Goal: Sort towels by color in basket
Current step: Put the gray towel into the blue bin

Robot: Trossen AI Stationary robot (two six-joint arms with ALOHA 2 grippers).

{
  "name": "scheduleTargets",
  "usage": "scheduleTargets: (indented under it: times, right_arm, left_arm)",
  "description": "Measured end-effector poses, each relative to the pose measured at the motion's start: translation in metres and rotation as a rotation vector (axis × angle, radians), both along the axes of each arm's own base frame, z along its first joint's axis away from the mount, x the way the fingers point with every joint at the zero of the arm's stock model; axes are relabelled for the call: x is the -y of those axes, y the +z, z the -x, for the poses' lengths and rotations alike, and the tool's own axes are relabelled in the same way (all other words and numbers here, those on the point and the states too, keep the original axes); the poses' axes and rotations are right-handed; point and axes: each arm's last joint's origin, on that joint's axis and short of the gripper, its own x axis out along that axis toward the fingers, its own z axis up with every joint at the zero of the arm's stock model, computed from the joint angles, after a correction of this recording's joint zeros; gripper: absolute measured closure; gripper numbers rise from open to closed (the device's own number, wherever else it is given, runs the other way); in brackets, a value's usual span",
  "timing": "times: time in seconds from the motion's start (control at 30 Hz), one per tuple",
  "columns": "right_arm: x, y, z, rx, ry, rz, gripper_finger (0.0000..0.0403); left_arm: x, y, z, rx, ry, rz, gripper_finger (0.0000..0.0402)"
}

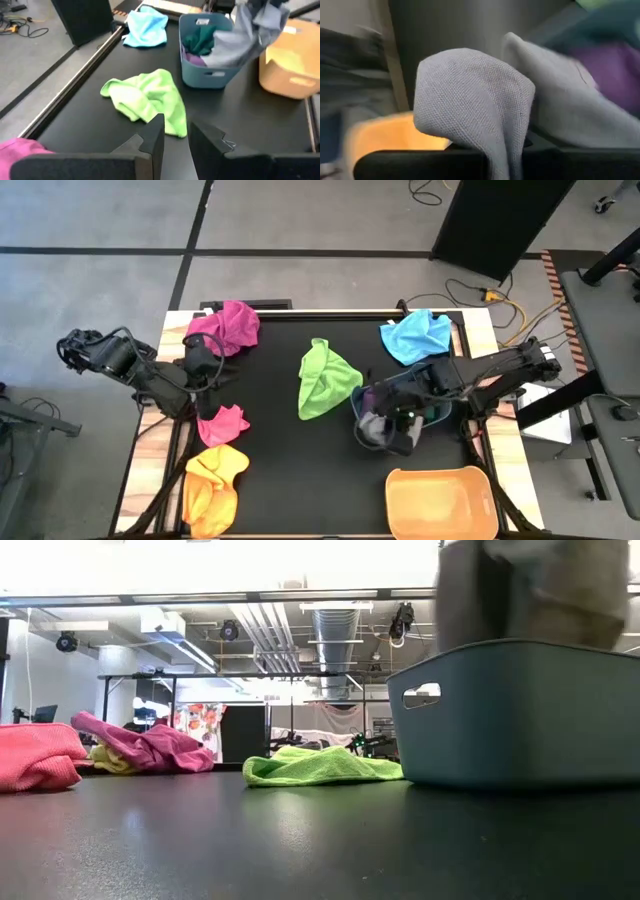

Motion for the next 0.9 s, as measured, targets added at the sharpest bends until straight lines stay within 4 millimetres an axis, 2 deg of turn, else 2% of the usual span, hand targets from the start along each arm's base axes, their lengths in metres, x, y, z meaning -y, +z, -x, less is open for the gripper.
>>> scheduleTargets:
  times: [0.07, 0.13, 0.33, 0.4, 0.53, 0.67, 0.73, 0.8, 0.9]
  right_arm:
    - [0.005, 0.002, -0.005, 0.046, 0.009, -0.020, 0.0391]
    - [0.015, -0.001, -0.003, 0.011, -0.032, 0.057, 0.0391]
    - [0.049, -0.018, 0.015, -0.175, -0.234, 0.564, 0.0390]
    - [0.055, -0.028, 0.017, -0.212, -0.262, 0.632, 0.0390]
    - [0.053, -0.058, 0.014, -0.232, -0.127, 0.562, 0.0390]
    - [0.042, -0.099, 0.011, -0.204, 0.017, 0.264, 0.0390]
    - [0.040, -0.119, 0.011, -0.208, -0.031, 0.181, 0.0390]
    - [0.042, -0.137, 0.016, -0.254, -0.145, 0.173, 0.0390]
    - [0.048, -0.152, 0.022, -0.314, -0.330, 0.181, 0.0389]
  left_arm:
    - [0.001, 0.001, -0.001, 0.016, 0.002, 0.010, 0.0333]
    - [0.001, 0.001, -0.002, 0.018, 0.009, 0.019, 0.0333]
    - [0.003, -0.001, -0.006, 0.017, 0.028, 0.063, 0.0333]
    - [0.004, -0.002, -0.008, 0.010, 0.026, 0.071, 0.0333]
    - [0.007, -0.004, -0.012, -0.010, 0.016, 0.085, 0.0333]
    - [0.010, -0.007, -0.017, -0.038, -0.012, 0.110, 0.0333]
    - [0.012, -0.008, -0.019, -0.048, -0.015, 0.110, 0.0333]
    - [0.012, -0.009, -0.020, -0.054, -0.015, 0.107, 0.0333]
    - [0.013, -0.010, -0.022, -0.061, -0.017, 0.101, 0.0333]
